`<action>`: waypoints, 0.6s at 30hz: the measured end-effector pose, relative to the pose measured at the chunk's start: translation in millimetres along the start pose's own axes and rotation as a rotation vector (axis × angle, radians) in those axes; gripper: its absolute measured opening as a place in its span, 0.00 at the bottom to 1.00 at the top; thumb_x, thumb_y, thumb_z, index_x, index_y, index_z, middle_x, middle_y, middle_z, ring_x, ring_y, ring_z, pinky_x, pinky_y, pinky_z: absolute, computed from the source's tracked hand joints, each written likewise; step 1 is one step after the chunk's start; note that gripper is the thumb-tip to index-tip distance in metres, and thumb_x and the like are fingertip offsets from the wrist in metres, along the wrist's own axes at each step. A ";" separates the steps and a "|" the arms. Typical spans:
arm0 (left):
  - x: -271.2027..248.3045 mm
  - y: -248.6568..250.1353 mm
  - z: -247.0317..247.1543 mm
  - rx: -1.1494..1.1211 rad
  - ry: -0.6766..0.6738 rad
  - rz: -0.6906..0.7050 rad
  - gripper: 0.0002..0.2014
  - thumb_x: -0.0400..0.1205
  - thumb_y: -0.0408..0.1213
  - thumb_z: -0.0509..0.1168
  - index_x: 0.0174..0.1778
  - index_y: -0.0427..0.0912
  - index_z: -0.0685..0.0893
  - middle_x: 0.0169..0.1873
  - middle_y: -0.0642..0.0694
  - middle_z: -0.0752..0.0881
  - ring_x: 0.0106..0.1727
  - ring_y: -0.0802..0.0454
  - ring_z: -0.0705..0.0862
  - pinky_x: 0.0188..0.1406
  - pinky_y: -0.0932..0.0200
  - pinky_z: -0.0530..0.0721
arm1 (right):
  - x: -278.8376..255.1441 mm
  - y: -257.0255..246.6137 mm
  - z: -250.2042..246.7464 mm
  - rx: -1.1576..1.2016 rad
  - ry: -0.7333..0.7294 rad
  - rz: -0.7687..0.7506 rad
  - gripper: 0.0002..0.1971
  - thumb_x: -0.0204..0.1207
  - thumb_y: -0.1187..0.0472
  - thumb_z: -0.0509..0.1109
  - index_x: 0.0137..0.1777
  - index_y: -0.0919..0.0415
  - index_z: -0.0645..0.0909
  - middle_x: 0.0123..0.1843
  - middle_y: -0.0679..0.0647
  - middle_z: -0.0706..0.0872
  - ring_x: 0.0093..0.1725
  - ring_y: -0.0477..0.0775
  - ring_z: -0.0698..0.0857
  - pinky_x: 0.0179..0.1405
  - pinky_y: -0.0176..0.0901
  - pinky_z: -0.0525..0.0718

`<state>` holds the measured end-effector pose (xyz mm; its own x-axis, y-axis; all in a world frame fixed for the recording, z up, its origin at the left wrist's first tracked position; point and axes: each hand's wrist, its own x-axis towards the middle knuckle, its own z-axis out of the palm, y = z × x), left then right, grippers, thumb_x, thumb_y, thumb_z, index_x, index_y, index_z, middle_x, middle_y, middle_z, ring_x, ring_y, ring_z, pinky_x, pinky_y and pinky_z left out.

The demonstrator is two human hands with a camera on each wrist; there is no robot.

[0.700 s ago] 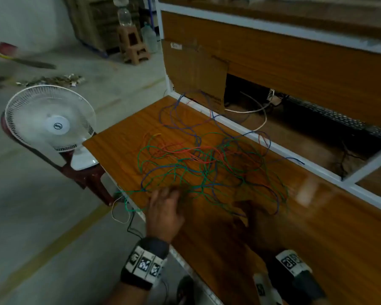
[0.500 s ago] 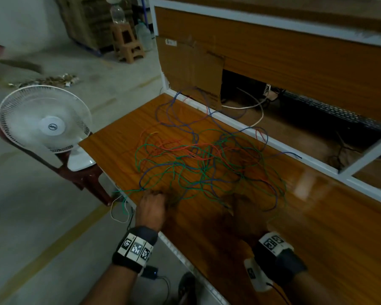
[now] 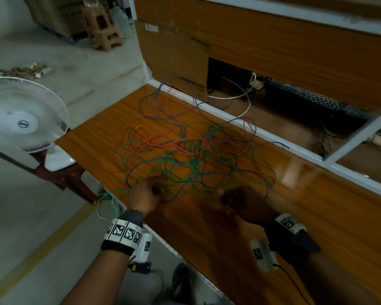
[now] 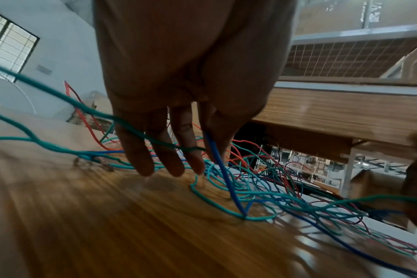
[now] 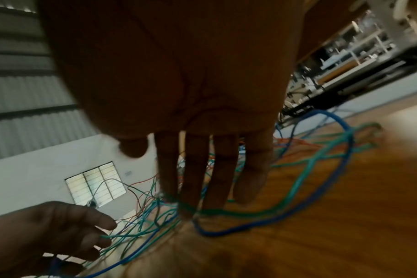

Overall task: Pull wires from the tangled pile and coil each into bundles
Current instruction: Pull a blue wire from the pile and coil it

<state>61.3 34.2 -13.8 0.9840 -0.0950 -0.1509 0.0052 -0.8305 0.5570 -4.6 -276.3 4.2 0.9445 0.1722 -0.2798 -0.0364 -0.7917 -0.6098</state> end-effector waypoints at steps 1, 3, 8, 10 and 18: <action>-2.3 -1.5 1.1 -0.006 -0.033 0.002 0.16 0.77 0.33 0.73 0.59 0.54 0.90 0.57 0.48 0.91 0.58 0.45 0.88 0.48 0.58 0.81 | -1.3 6.2 -0.8 0.002 0.103 0.026 0.17 0.89 0.47 0.65 0.38 0.46 0.83 0.36 0.48 0.89 0.34 0.48 0.85 0.37 0.47 0.79; -11.1 2.1 2.0 -0.011 -0.063 0.005 0.18 0.76 0.38 0.76 0.62 0.54 0.89 0.59 0.47 0.91 0.60 0.44 0.88 0.51 0.56 0.82 | -0.4 21.3 -6.4 -0.040 0.336 0.129 0.11 0.85 0.60 0.68 0.40 0.51 0.82 0.38 0.51 0.87 0.35 0.54 0.84 0.37 0.53 0.81; -30.7 39.2 0.8 -0.005 0.089 0.177 0.21 0.76 0.44 0.76 0.66 0.57 0.86 0.59 0.47 0.90 0.62 0.42 0.86 0.56 0.55 0.83 | -2.7 36.3 -40.6 -0.247 0.402 0.426 0.25 0.80 0.50 0.74 0.74 0.59 0.79 0.62 0.64 0.83 0.57 0.71 0.84 0.50 0.58 0.87; -29.0 57.5 9.0 -0.073 0.062 0.250 0.20 0.76 0.46 0.75 0.65 0.60 0.86 0.59 0.49 0.89 0.62 0.43 0.86 0.57 0.50 0.86 | 1.0 44.6 -47.1 -0.216 0.321 0.504 0.20 0.80 0.48 0.74 0.63 0.62 0.82 0.50 0.62 0.86 0.48 0.63 0.85 0.44 0.53 0.84; -32.6 112.0 54.8 -0.270 -0.121 0.396 0.36 0.70 0.66 0.69 0.75 0.64 0.74 0.65 0.57 0.84 0.65 0.57 0.83 0.64 0.54 0.83 | -19.0 13.9 -66.1 0.577 0.384 0.171 0.11 0.85 0.53 0.74 0.42 0.50 0.94 0.36 0.50 0.91 0.31 0.47 0.81 0.34 0.45 0.77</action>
<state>20.0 -85.8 8.8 0.8922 -0.4505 0.0305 -0.3030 -0.5473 0.7802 -1.4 -329.3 50.1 0.9545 -0.2292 -0.1909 -0.2614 -0.3347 -0.9053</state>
